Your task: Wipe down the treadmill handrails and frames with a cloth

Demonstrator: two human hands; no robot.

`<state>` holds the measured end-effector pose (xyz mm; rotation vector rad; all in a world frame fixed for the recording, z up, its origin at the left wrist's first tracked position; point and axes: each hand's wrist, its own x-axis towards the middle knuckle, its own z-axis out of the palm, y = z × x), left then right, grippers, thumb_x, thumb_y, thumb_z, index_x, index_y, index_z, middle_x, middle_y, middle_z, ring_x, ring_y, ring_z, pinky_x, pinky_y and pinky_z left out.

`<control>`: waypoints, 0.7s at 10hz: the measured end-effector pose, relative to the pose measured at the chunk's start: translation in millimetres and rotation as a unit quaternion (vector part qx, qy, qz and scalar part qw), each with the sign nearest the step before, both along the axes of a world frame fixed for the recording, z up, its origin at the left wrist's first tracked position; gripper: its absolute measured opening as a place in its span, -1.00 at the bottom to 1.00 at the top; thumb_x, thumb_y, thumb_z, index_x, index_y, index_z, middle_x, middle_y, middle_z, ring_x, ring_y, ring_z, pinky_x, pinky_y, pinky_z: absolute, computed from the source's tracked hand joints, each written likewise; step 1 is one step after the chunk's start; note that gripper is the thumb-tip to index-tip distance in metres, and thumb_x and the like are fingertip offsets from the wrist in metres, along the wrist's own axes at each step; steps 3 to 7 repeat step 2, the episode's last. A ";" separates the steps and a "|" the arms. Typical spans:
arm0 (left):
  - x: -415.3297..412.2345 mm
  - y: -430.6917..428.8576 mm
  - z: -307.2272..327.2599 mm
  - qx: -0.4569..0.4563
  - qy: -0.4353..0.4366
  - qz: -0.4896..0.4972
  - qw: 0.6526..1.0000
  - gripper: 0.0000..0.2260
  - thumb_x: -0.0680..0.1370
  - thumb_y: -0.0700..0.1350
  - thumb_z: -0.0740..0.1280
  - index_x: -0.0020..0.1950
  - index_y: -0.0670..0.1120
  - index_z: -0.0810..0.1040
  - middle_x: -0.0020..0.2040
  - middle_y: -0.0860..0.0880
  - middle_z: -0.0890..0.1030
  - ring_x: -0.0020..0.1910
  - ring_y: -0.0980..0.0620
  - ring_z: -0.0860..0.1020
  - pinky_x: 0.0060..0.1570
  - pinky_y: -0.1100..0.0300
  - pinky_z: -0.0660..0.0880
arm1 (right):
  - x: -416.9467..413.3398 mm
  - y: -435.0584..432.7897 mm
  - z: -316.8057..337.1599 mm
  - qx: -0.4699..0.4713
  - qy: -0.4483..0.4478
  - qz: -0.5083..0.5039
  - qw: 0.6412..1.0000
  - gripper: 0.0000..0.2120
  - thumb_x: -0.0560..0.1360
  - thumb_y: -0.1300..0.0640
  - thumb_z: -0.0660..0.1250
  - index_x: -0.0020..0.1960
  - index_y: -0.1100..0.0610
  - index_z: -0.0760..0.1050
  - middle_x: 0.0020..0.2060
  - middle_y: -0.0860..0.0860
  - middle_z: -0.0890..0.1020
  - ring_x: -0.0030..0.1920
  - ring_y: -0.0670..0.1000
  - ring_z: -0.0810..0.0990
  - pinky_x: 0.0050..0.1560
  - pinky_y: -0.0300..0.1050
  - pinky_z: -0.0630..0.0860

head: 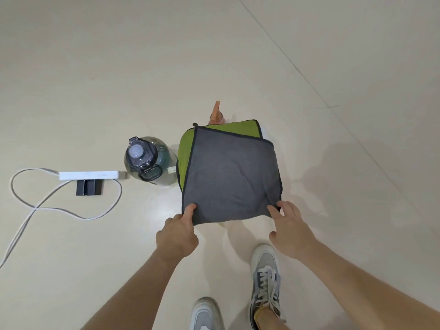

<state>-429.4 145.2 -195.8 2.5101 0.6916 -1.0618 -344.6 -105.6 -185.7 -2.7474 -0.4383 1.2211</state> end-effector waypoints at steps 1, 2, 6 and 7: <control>3.3 4.6 24.7 -0.038 -0.060 0.040 0.997 -0.42 0.50 -0.20 0.23 0.50 0.10 0.20 0.15 -0.07 0.51 0.11 -0.11 0.47 0.02 0.07 0.46 | 4.6 0.2 19.3 0.020 0.040 -0.056 0.997 -0.29 0.54 0.12 0.23 0.58 -0.03 -0.05 0.56 0.08 -0.03 0.55 0.12 -0.13 0.47 0.01 0.18; 2.9 10.6 84.2 -0.100 -0.208 0.219 0.948 -0.58 0.55 -0.27 0.26 0.37 0.03 0.45 0.22 -0.03 0.57 0.14 -0.02 0.54 0.11 0.18 0.44 | 13.9 -6.2 69.3 0.109 -0.004 -0.189 0.976 -0.37 0.54 0.19 0.26 0.56 0.05 0.12 0.53 0.07 0.19 0.53 0.06 0.11 0.44 -0.17 0.08; 2.9 10.6 84.2 -0.100 -0.208 0.219 0.948 -0.58 0.55 -0.27 0.26 0.37 0.03 0.45 0.22 -0.03 0.57 0.14 -0.02 0.54 0.11 0.18 0.44 | 13.9 -6.2 69.3 0.109 -0.004 -0.189 0.976 -0.37 0.54 0.19 0.26 0.56 0.05 0.12 0.53 0.07 0.19 0.53 0.06 0.11 0.44 -0.17 0.08; 2.9 10.6 84.2 -0.100 -0.208 0.219 0.948 -0.58 0.55 -0.27 0.26 0.37 0.03 0.45 0.22 -0.03 0.57 0.14 -0.02 0.54 0.11 0.18 0.44 | 13.9 -6.2 69.3 0.109 -0.004 -0.189 0.976 -0.37 0.54 0.19 0.26 0.56 0.05 0.12 0.53 0.07 0.19 0.53 0.06 0.11 0.44 -0.17 0.08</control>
